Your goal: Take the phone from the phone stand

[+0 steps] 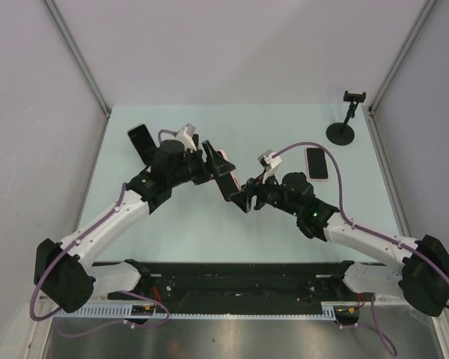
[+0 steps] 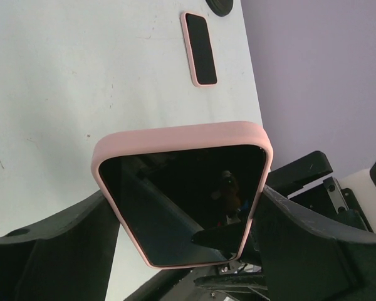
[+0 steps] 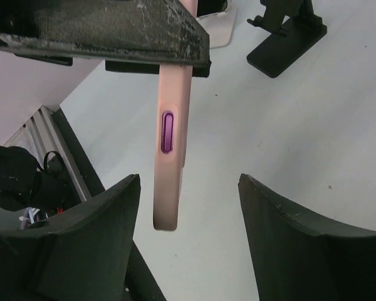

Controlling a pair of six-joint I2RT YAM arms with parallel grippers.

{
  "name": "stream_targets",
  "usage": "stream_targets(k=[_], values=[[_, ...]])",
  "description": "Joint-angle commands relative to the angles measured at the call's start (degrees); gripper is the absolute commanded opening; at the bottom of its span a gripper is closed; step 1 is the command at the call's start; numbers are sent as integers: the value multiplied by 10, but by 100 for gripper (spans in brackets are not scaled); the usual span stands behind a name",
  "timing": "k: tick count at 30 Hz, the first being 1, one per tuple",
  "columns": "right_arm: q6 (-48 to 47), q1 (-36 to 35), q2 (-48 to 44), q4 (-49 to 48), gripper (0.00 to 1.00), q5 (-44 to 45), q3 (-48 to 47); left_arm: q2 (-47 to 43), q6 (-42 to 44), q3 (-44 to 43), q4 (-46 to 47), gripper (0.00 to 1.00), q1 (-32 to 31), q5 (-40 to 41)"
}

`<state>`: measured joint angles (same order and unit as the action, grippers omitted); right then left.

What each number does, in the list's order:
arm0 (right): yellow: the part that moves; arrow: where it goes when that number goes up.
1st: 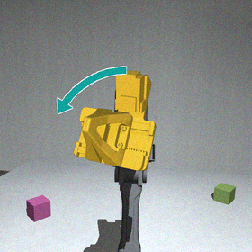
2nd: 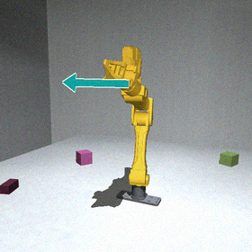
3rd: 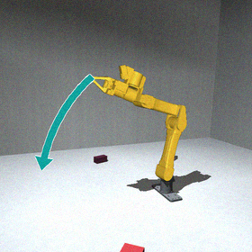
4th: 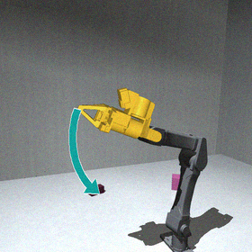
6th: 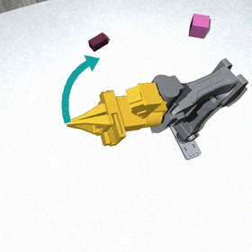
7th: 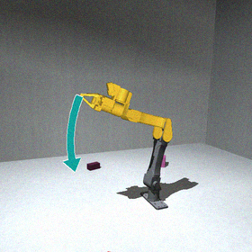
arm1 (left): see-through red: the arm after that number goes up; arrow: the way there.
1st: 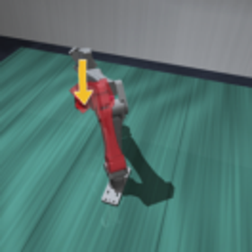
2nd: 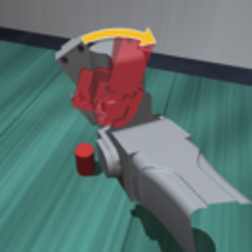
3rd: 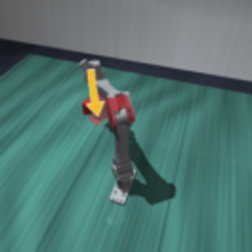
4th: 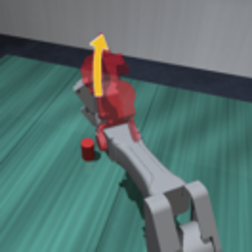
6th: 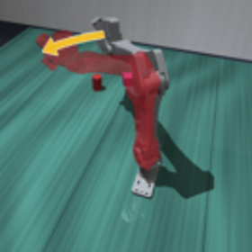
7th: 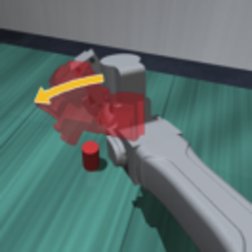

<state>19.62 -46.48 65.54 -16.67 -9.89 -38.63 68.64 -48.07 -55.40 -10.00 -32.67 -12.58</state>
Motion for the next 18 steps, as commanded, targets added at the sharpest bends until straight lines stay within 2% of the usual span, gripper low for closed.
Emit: stream_targets(k=[1, 6, 7, 9, 10, 11, 13, 14, 15, 17, 18], values=[[18, -8, 15, -65, 64, -9, -3, -27, -20, -3, 45, 0, -10, -3], [29, -12, 32, -83, 49, -11, -3, -28, -18, -2, 47, 1, -14, -6], [30, -12, 35, -84, 40, -10, -3, -30, -17, -2, 48, 1, -14, -5], [33, -12, 33, -80, 30, -4, -3, -35, -9, 0, 48, 6, -14, -2], [32, -12, 29, -79, 19, 0, -3, -37, -8, 1, 48, 8, -15, 3], [37, -11, 28, -76, 13, 6, -3, -40, -2, 4, 48, 10, -15, 9], [45, -5, 24, -66, 0, 13, -3, -48, 4, 6, 48, 21, -14, 17], [51, -1, 20, -61, 0, 15, -3, -50, 11, 7, 48, 28, -15, 23], [60, 4, 19, -52, 0, 14, -3, -54, 17, 7, 49, 42, -15, 26], [67, 20, 14, -40, 0, 11, -3, -61, 37, 8, 48, 56, -14, 30], [72, 24, 11, -27, 0, 13, -3, -67, 46, 7, 48, 70, -14, 37]])
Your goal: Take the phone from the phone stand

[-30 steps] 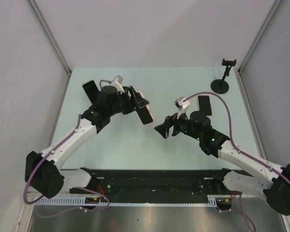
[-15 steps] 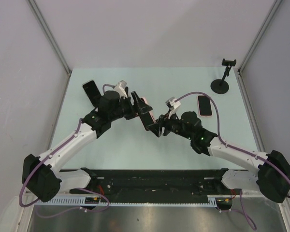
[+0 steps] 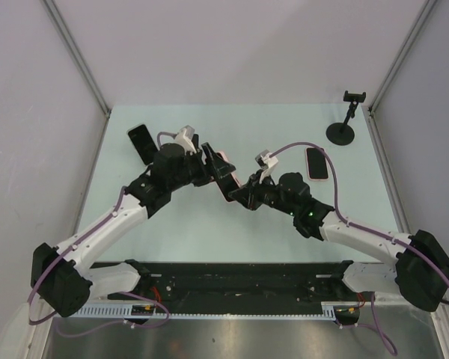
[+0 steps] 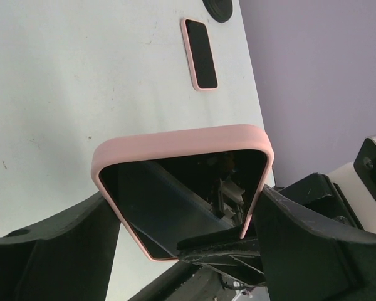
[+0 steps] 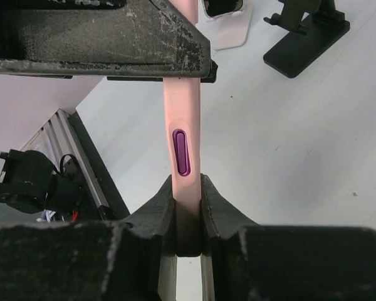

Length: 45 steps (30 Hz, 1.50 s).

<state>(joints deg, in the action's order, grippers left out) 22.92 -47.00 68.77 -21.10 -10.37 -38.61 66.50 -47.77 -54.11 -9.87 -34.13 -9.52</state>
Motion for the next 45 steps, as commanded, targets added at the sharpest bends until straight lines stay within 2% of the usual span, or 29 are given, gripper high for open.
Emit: stream_targets(k=[1, 2, 3, 5, 12, 16, 19, 26, 31, 39, 41, 42, 44, 45], values=[[41, 39, -25, 25, 0, 21, -3, -55, 52, -6, 46, 76, 1, 12], [41, 44, -27, 33, 0, 26, -3, -63, 72, -5, 46, 81, 3, 16], [42, 51, -31, 48, 0, 27, -3, -69, 83, -4, 45, 90, 6, 26], [44, 75, -36, 73, 0, 28, -3, -96, 121, 1, 46, 99, 13, 32], [54, 188, -36, 148, 0, 3, -3, -229, 276, 49, 45, 100, 16, 107], [56, 261, 1, 152, 0, -34, -3, -317, 380, 98, 45, 100, 17, 214], [62, 311, 41, 141, 0, -46, -3, -366, 437, 131, 45, 100, 17, 234], [66, 377, 159, 79, 0, -88, -16, -395, 469, 184, 44, 100, 17, 238], [70, 392, 231, 43, 0, -140, -49, -391, 471, 182, 46, 100, 17, 231], [97, 415, 312, -8, 0, -153, -65, -407, 471, 190, 46, 100, 17, 238], [97, 422, 320, -5, 7, -151, -67, -407, 471, 190, 45, 100, 17, 238], [90, 426, 320, -1, 16, -149, -67, -407, 471, 190, 46, 100, 17, 238], [81, 429, 319, 18, 25, -136, -67, -407, 471, 190, 46, 100, 17, 238], [72, 429, 318, 24, 33, -131, -67, -407, 470, 190, 46, 100, 17, 238]])
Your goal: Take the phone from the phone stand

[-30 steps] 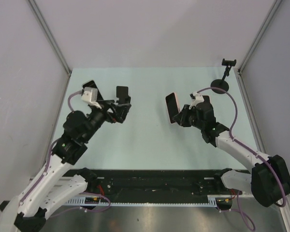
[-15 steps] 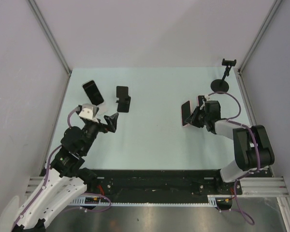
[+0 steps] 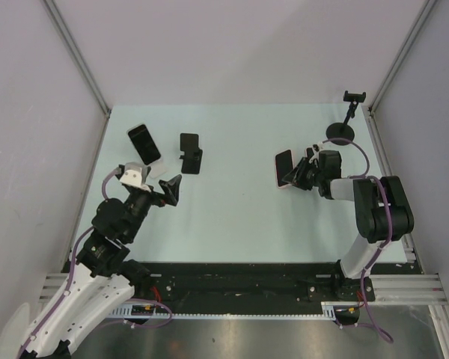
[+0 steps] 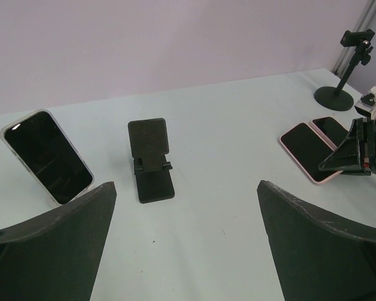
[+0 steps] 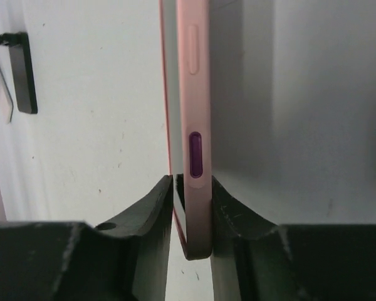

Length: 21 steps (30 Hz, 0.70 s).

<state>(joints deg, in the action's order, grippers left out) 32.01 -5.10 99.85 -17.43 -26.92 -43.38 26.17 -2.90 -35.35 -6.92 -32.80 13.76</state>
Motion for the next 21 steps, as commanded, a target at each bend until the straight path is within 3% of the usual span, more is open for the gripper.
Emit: stream_targets(k=[1, 11, 12, 15, 21], values=[[-26, 11, 5, -7, 37, 41, -20, -2, 21, 4, 16, 100, 4, 4], [-91, -11, -22, 73, 76, 115, -34, 1, 20, 4, 16, 100, 4, 0], [-99, -17, -24, 81, 86, 134, -38, 1, 20, 4, 16, 100, 4, 0], [-129, -46, -24, 114, 99, 169, -57, 3, 19, 4, 16, 100, 4, -3], [-164, -108, -4, 172, 100, 259, -108, 1, 19, 4, 16, 100, 3, -3]])
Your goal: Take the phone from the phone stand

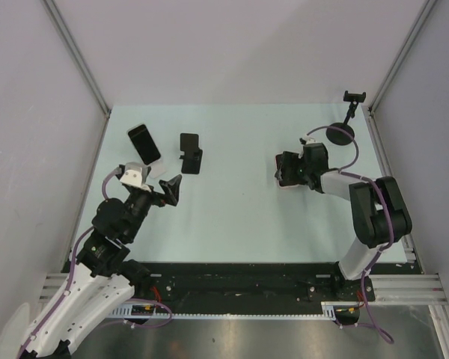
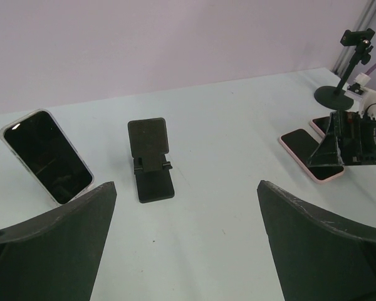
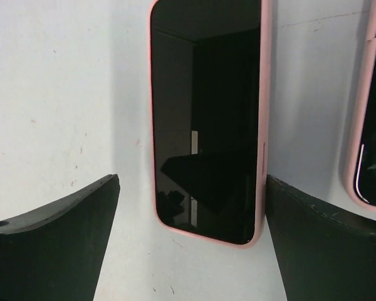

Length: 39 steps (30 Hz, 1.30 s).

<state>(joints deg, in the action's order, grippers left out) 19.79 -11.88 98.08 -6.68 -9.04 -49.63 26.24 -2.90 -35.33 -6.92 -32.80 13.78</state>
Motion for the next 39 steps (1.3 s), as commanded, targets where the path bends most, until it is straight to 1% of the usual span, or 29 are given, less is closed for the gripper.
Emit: stream_targets(k=[1, 6, 13, 17, 19, 20, 22, 23, 27, 31, 39], values=[[-48, -48, 18, 82, 100, 89, -55, 0, 19, 4, 16, 100, 4, -3], [-63, -92, 55, 170, 100, 202, -109, -4, 19, 4, 16, 100, 4, -3], [-64, -118, 92, 224, 100, 228, -144, -6, 18, 4, 16, 100, 4, -6], [-57, -124, 109, 235, 100, 225, -160, -7, 18, 4, 16, 100, 4, -6], [-56, -124, 113, 237, 95, 224, -162, -7, 18, 4, 16, 100, 3, -6], [-56, -121, 112, 238, 89, 225, -165, -7, 18, 4, 16, 100, 3, -7], [-59, -115, 111, 240, 83, 225, -166, -6, 18, 4, 16, 100, 3, -7], [-60, -111, 110, 241, 79, 225, -168, -6, 18, 4, 16, 100, 3, -7], [-68, -83, 106, 247, 72, 222, -174, -4, 17, 4, 16, 100, 3, -8], [-86, -59, 102, 253, 69, 214, -180, -1, 18, 4, 16, 100, 3, -7], [-146, -37, 119, 261, 70, 199, -212, 0, 18, 4, 16, 100, 3, -7]])
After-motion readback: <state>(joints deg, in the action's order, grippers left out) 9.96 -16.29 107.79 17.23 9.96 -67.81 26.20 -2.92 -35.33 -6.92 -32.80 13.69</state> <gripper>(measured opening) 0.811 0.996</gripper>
